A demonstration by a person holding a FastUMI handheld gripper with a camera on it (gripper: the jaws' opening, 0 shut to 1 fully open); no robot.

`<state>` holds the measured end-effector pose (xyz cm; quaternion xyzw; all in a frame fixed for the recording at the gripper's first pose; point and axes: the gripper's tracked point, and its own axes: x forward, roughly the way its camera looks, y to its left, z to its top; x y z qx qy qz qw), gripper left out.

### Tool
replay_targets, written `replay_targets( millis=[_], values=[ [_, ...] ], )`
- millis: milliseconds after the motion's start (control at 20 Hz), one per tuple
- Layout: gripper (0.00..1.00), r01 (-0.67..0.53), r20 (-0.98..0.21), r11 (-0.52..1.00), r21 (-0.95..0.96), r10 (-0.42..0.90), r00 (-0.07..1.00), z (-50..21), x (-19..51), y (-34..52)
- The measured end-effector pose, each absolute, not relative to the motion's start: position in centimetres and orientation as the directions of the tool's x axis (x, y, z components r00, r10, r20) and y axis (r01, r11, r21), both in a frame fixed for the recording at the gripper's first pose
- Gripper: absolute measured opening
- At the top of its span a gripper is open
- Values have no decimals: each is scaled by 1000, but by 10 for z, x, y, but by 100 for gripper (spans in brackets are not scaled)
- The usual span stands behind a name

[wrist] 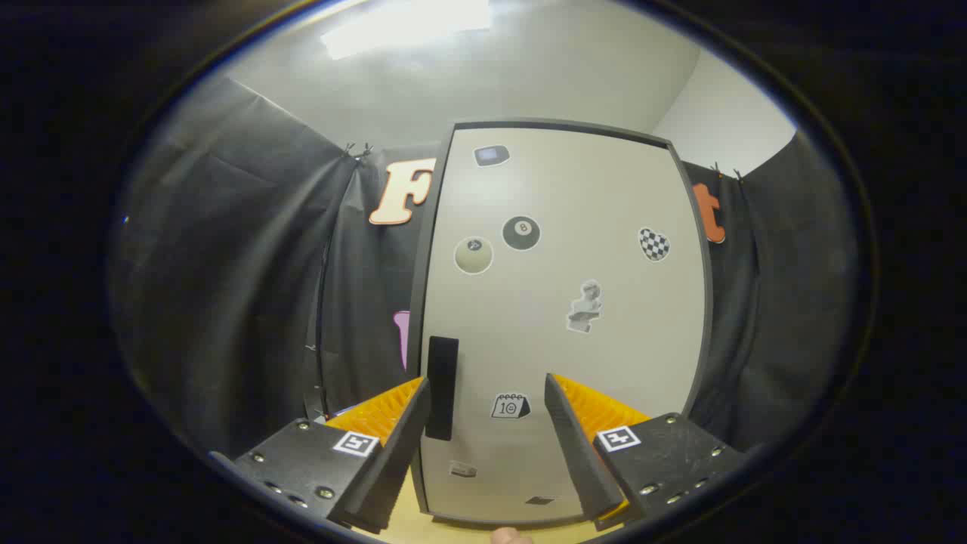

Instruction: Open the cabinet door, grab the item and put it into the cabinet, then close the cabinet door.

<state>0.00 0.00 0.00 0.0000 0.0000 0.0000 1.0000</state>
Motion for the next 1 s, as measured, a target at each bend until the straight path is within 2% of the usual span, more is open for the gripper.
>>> replay_targets(
  millis=[1000],
  values=[
    [89,-46,-31,999,-5,45,998,-12,3,17]
  ],
)
